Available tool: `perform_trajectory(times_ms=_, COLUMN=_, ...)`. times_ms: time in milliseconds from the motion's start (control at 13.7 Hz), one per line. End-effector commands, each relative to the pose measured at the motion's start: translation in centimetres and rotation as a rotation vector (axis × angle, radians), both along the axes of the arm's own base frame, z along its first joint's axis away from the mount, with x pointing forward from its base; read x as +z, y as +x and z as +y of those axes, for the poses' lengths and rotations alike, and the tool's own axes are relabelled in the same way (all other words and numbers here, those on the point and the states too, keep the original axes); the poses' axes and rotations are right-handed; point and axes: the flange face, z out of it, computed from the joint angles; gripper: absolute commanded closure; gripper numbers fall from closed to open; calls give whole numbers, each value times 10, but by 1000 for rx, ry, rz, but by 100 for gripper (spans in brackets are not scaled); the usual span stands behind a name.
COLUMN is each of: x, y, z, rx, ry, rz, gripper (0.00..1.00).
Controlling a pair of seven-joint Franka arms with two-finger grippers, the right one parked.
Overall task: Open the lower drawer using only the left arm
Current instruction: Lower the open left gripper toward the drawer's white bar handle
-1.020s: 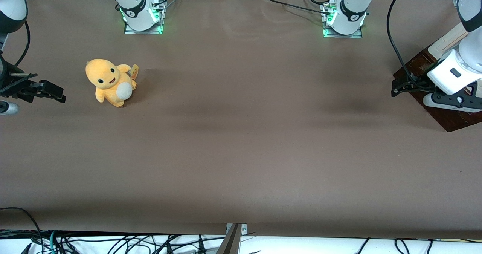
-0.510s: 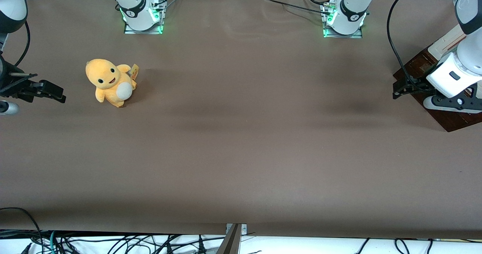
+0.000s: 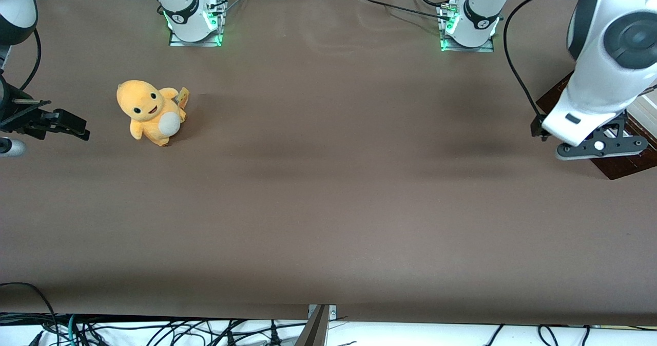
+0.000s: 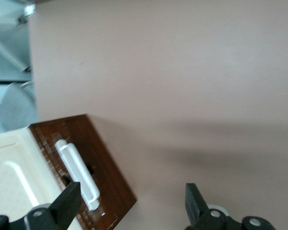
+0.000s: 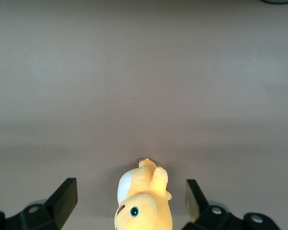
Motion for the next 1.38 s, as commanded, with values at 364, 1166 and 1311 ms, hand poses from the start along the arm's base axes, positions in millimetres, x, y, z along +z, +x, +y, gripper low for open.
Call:
perform_trajectory(times_ms=364, x=-125, y=0, z=31, rx=295, ry=502, rz=312, gripper=0)
perform_trajectory(times_ms=1166, x=-319, y=-43, z=151, rx=491, ry=943, rz=468, gripper=0)
perform_trajectory(times_ms=1311, x=-332, y=-43, z=171, rx=488, ry=903, rz=424, gripper=0)
